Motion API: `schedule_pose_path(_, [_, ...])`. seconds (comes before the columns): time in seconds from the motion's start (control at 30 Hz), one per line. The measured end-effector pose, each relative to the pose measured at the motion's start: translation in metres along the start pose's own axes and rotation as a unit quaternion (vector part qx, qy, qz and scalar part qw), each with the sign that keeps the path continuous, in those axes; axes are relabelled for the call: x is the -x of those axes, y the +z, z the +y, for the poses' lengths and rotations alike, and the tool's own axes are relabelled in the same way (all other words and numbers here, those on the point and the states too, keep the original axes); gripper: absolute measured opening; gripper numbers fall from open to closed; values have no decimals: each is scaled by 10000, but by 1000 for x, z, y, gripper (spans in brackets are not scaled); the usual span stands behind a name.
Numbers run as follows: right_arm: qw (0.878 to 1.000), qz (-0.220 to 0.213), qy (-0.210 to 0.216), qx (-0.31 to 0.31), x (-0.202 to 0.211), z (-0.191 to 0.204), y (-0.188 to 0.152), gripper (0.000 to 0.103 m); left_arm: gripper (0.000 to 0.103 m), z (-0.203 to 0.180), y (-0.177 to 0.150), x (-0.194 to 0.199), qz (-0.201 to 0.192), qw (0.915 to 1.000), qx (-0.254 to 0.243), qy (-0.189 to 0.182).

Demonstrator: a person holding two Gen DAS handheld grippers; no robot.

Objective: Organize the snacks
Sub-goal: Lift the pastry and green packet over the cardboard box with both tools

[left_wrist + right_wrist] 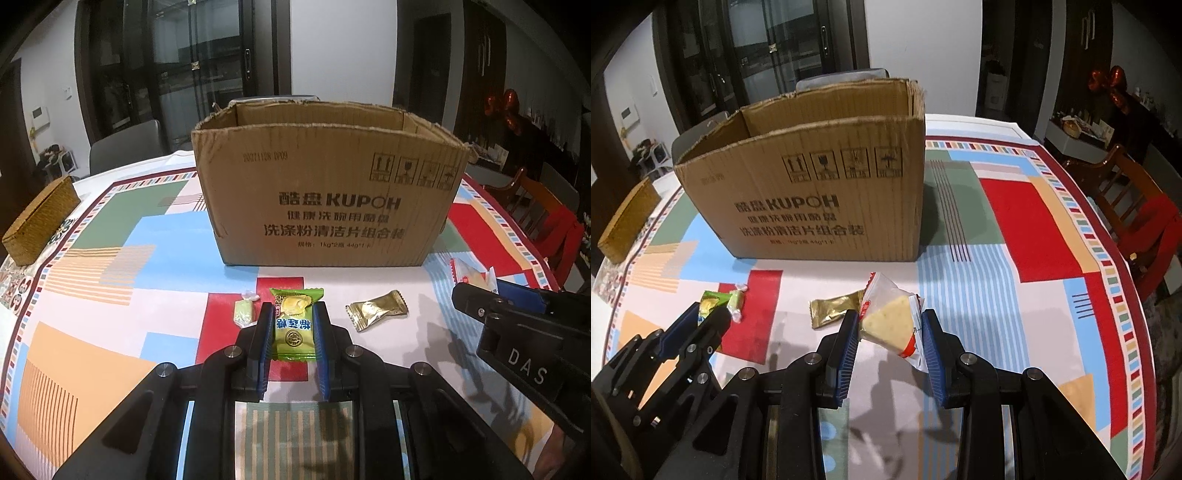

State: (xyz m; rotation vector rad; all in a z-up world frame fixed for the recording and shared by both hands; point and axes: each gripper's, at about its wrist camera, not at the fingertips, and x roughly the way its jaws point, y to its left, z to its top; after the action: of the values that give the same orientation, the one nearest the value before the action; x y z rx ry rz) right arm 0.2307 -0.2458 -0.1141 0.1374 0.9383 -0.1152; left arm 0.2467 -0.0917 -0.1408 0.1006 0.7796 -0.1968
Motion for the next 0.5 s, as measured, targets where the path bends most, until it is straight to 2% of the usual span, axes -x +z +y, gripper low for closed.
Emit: schedule_pose_path(0.5, [9995, -297, 95, -19, 27, 3, 16, 35, 21, 6, 21, 22, -158, 9999, 18, -32])
